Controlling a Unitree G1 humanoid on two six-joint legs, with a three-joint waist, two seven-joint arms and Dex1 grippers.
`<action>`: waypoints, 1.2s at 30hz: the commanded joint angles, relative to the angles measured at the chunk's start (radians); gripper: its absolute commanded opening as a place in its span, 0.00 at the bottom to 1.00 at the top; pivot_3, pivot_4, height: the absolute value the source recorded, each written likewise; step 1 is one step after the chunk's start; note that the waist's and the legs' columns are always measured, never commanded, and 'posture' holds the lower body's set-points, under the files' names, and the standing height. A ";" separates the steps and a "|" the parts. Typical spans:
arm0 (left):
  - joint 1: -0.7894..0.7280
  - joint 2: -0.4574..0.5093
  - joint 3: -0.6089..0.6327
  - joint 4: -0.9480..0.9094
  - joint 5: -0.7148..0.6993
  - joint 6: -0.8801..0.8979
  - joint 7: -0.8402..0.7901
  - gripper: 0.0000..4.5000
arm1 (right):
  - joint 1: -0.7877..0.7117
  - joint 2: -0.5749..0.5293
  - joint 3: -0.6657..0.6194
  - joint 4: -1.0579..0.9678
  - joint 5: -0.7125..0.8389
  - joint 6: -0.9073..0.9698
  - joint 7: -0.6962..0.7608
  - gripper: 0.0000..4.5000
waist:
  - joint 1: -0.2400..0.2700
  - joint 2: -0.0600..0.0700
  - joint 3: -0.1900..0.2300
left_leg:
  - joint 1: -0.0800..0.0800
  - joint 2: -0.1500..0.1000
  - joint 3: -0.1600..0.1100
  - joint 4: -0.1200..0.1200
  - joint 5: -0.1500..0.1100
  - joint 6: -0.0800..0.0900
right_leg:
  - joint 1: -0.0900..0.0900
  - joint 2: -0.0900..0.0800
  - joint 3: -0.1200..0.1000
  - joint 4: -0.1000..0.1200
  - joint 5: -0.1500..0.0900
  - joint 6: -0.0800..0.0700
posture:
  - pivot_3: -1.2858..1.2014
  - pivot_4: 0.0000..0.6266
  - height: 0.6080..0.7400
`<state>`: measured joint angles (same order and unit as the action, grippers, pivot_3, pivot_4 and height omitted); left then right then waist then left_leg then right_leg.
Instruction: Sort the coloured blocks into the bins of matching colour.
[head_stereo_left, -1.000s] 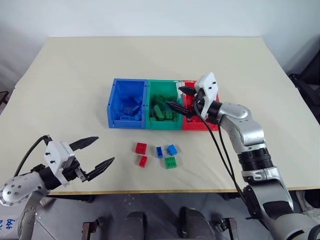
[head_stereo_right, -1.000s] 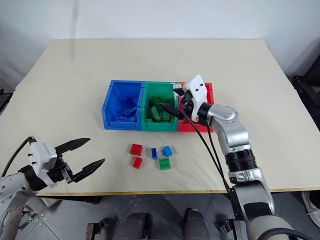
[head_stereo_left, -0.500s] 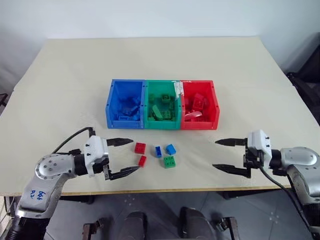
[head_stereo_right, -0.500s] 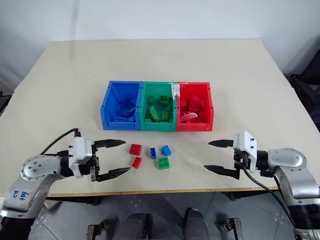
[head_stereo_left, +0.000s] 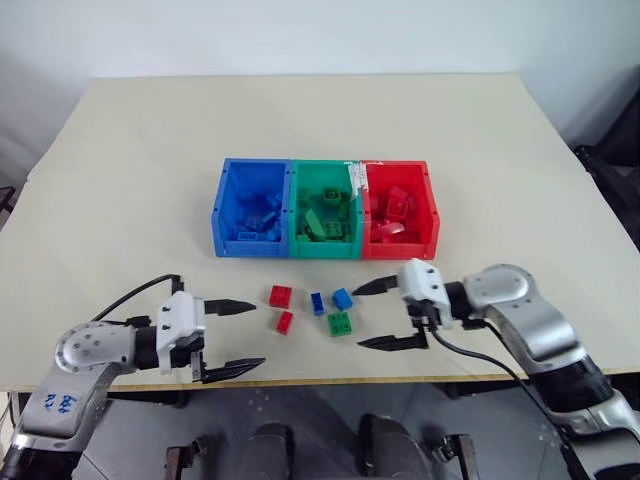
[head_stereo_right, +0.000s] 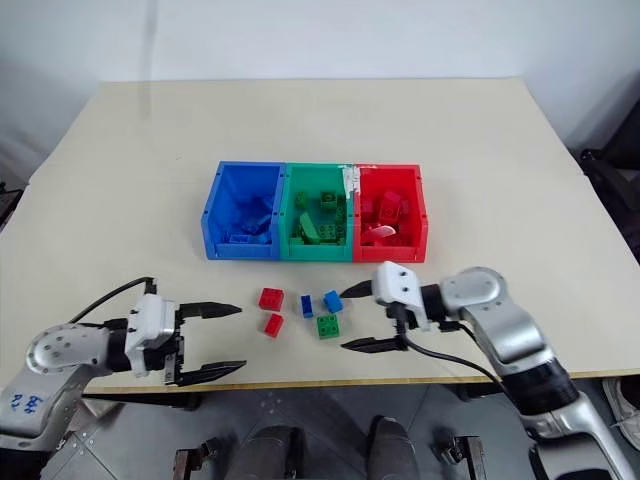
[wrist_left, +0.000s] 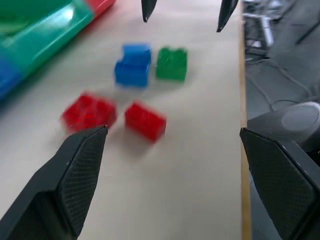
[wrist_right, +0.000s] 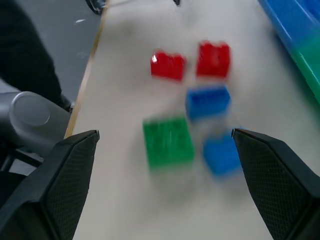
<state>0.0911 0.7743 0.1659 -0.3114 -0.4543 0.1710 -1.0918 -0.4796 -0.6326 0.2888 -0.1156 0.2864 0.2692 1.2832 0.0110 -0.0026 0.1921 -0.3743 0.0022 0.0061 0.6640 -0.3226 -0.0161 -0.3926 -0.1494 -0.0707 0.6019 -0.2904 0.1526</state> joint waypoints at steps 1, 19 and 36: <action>0.042 0.007 0.056 -0.066 -0.018 -0.005 0.021 1.00 | -0.023 0.031 0.051 -0.003 -0.038 -0.013 -0.005 0.99 | 0.004 0.000 0.000 | 0.000 0.000 0.000 0.001 -0.001 0.001 | 0.000 0.000 0.000 0.000 0.000 0.000 | 0.52 0.24 1.00; 0.104 -0.001 0.087 -0.147 -0.021 0.017 0.086 1.00 | -0.059 0.052 0.070 0.118 -0.119 -0.179 0.027 0.31 | -0.008 0.000 0.000 | 0.000 0.000 0.002 0.002 -0.003 0.001 | 0.000 0.000 0.000 0.000 0.000 0.000 | 0.52 0.24 1.00; 0.157 -0.075 0.182 -0.148 -0.065 0.027 0.174 1.00 | -0.121 0.132 -0.247 0.086 0.196 0.057 -0.170 0.31 | -0.014 0.000 0.000 | 0.000 0.001 0.002 0.002 -0.003 0.000 | 0.000 0.000 0.000 0.000 0.000 0.000 | 0.52 0.24 1.00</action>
<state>0.2289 0.7104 0.2909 -0.4257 -0.4862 0.1975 -0.9458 -0.5585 -0.5203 0.1113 -0.0302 0.4447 0.3043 1.1897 -0.0034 -0.0029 0.1920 -0.3742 0.0036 0.0084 0.6660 -0.3262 -0.0159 -0.3927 -0.1492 -0.0706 0.6019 -0.2903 0.1526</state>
